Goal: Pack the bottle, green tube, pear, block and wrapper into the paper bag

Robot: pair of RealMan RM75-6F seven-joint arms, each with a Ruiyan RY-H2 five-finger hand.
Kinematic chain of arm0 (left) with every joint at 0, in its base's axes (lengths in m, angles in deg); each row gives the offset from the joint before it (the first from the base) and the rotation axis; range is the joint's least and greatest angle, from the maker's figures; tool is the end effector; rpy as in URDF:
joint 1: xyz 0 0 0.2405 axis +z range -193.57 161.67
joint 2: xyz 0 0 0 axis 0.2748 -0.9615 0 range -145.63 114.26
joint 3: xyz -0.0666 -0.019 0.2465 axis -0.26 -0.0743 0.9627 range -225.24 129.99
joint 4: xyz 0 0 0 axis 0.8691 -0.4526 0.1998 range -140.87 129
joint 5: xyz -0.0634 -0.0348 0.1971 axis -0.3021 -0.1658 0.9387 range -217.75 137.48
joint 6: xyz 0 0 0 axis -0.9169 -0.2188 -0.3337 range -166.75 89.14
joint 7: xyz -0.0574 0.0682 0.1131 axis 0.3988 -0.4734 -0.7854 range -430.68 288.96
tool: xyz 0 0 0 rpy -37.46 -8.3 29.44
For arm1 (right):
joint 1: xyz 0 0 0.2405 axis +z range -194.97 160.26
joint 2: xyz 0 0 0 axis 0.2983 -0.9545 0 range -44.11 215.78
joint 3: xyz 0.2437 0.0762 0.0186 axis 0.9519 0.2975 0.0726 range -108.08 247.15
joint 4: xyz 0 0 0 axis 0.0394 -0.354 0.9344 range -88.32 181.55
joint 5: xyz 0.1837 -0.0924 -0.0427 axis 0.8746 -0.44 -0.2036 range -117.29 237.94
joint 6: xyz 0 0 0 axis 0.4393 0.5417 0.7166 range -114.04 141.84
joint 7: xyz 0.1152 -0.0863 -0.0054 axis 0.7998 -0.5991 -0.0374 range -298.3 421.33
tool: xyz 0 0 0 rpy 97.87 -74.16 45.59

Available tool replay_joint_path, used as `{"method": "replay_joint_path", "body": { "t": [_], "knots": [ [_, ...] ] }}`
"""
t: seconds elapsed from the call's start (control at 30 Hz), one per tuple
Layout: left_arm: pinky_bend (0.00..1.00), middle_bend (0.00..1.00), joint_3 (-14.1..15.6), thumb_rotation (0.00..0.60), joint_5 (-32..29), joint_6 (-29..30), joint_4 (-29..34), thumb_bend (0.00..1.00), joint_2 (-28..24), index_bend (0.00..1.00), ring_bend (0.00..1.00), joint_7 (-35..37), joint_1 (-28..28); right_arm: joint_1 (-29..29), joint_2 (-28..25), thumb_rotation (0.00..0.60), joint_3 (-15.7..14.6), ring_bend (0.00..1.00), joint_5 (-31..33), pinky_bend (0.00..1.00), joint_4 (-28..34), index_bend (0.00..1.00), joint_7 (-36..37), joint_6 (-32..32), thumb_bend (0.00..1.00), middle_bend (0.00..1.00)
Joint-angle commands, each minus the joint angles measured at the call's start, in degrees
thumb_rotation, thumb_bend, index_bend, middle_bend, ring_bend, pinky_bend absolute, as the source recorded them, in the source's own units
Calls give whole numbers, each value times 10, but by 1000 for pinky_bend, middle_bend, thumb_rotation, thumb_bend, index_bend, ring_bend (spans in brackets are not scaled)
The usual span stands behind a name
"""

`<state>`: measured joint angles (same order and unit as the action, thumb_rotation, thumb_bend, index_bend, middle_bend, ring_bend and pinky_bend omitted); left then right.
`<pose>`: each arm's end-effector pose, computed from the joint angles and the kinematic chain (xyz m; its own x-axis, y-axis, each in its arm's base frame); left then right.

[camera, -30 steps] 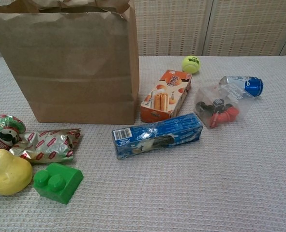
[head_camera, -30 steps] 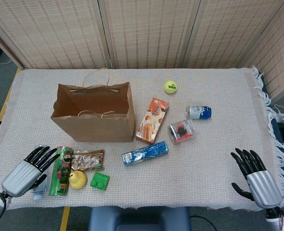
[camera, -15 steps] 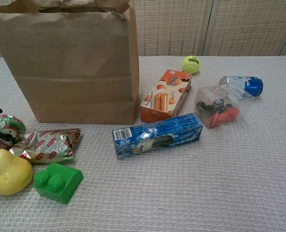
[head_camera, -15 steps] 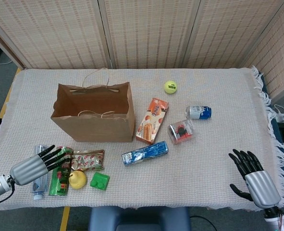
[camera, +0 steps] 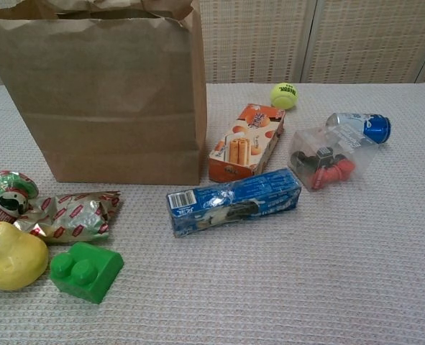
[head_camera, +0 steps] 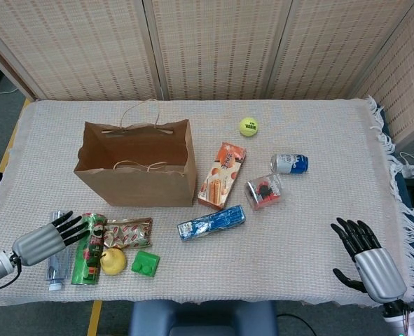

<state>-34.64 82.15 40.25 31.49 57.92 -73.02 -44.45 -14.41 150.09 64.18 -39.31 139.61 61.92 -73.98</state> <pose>-0.3584 0.2749 0.1364 0.9537 -0.2368 0.1856 -0.0555 -0.7448 -0.6649 -0.2904 -0.1365 0.1327 0.3885 -0.1109 0.9147 -0.9091 -0.2078 0.3609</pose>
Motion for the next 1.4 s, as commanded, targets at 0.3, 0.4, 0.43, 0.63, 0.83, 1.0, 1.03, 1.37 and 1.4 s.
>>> {"method": "replay_joint_path", "body": {
  "t": [0.3,0.4,0.43,0.63,0.83,1.0,1.03,1.37,1.4],
  "knots": [
    [107,0,20,600,-31,7,-50,389,11,0,0,29,7,-1,1,600,2,0,0,35,1,0,0,3,128,0],
    [108,0,26,600,-36,7,-65,389,18,0,0,31,12,-1,1,600,2,0,-1,35,2,0,-1,2,128,0],
    [108,0,28,600,-39,5,-71,389,21,0,0,31,14,-1,0,600,2,0,-1,35,2,0,0,3,128,0],
    [108,0,36,600,-51,1,-105,388,33,0,0,33,22,-2,0,600,1,0,-1,35,3,0,1,5,128,0],
    [108,0,48,600,-57,-3,-136,390,43,0,0,40,27,-1,0,600,3,0,2,35,5,0,0,9,128,0],
    [108,0,70,600,-43,16,-152,389,48,0,0,45,30,-2,1,600,4,0,3,35,6,0,-3,10,128,0],
    [108,0,73,600,-40,23,-154,389,49,0,0,46,30,-2,1,600,4,0,4,35,6,0,-3,10,128,0],
    [108,0,106,600,-21,23,-189,390,73,0,0,35,25,-1,2,600,3,0,2,35,9,0,-5,14,128,0],
    [108,0,107,600,-21,22,-191,390,75,0,0,34,25,-1,3,600,4,0,2,35,10,0,-5,15,128,0]
  ]
}}
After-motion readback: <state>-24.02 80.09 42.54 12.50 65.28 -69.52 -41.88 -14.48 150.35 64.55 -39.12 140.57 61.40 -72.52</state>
